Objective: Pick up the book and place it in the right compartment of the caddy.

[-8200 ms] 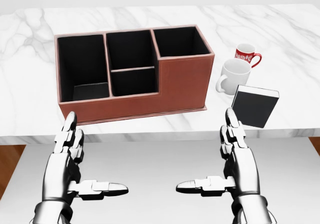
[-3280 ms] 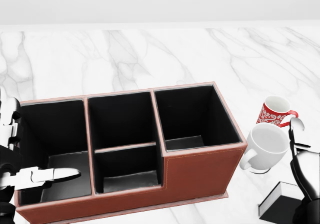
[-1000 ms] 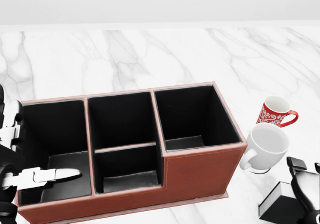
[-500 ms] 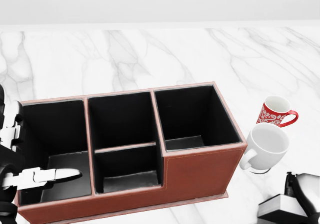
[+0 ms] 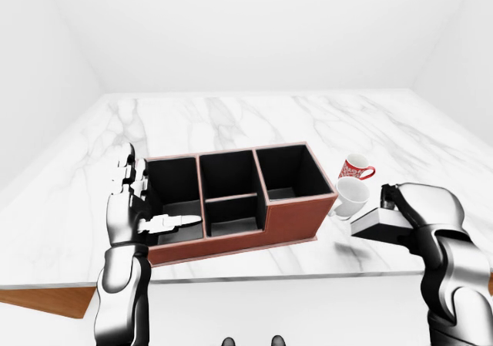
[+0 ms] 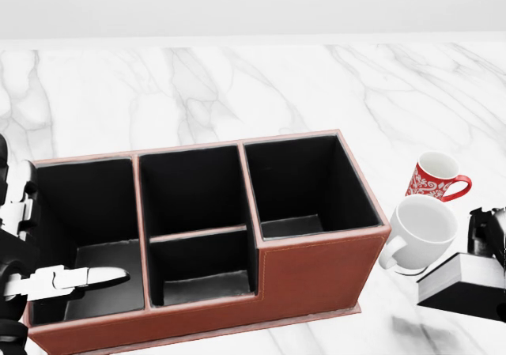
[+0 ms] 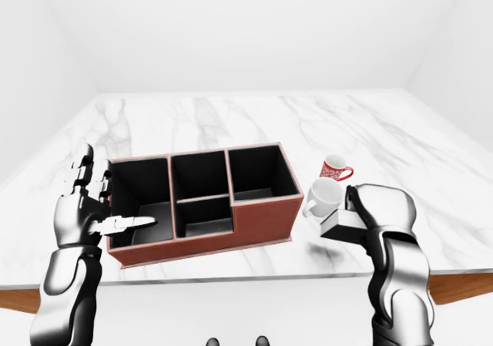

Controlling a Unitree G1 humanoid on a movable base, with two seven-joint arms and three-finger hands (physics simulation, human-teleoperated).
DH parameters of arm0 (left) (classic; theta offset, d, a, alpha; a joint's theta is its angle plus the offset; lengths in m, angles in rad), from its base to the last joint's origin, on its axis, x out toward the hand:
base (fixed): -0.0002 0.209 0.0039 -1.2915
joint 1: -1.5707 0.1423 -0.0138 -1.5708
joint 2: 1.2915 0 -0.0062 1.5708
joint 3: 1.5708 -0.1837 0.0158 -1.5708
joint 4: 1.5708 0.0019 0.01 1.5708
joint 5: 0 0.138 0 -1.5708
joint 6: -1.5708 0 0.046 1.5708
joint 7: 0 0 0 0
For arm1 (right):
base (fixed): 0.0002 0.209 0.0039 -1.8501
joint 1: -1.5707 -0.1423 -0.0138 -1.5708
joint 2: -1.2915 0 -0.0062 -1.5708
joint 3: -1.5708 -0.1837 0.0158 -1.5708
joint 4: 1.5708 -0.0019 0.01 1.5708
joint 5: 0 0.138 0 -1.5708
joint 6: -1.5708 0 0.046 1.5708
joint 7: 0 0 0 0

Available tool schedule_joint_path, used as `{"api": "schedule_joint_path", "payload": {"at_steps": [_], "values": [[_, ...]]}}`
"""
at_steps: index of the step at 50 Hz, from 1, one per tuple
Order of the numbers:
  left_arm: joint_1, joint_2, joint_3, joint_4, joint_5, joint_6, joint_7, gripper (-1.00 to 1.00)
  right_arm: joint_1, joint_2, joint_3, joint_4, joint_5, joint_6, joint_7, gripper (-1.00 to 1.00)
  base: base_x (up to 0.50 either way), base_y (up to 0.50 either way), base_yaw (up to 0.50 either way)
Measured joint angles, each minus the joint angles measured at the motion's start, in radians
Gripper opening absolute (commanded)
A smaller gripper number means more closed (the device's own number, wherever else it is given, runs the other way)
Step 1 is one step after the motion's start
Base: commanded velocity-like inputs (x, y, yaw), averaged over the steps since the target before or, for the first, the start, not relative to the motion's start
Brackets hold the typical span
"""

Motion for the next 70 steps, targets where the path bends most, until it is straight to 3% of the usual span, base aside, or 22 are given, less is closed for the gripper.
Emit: {"api": "schedule_joint_path", "payload": {"at_steps": [9,15,26,35,44,70], "values": [[0.0,0.0,-0.001,0.001,0.0,0.0,0.0,1.0,-0.115,-0.058,-0.056,-0.191,0.052,-0.007,0.213,-1.0,0.0,0.0,0.0],[0.001,-0.001,-0.002,-0.001,0.001,0.0,0.001,1.0,-0.243,-0.109,-0.049,-0.265,0.1,0.04,0.212,-1.0,0.0,0.0,0.0],[0.002,-0.001,0.0,-0.006,0.001,0.0,0.001,1.0,-0.55,-0.145,0.074,-0.199,0.15,0.042,0.212,-1.0,0.0,0.0,0.0],[0.0,0.001,0.003,-0.005,-0.002,0.0,0.001,1.0,-0.771,-0.12,0.17,-0.007,0.166,0.042,0.213,-1.0,0.0,0.0,0.0],[-0.002,0.002,0.005,-0.003,-0.004,0.0,0.0,1.0,-0.91,-0.067,0.239,0.157,0.164,0.042,0.212,-1.0,0.0,0.0,0.0],[-0.002,0.002,0.006,0.008,-0.009,0.0,-0.001,1.0,-0.978,0.109,0.355,0.451,0.125,0.042,0.212,-1.0,0.0,0.0,0.0]]}}
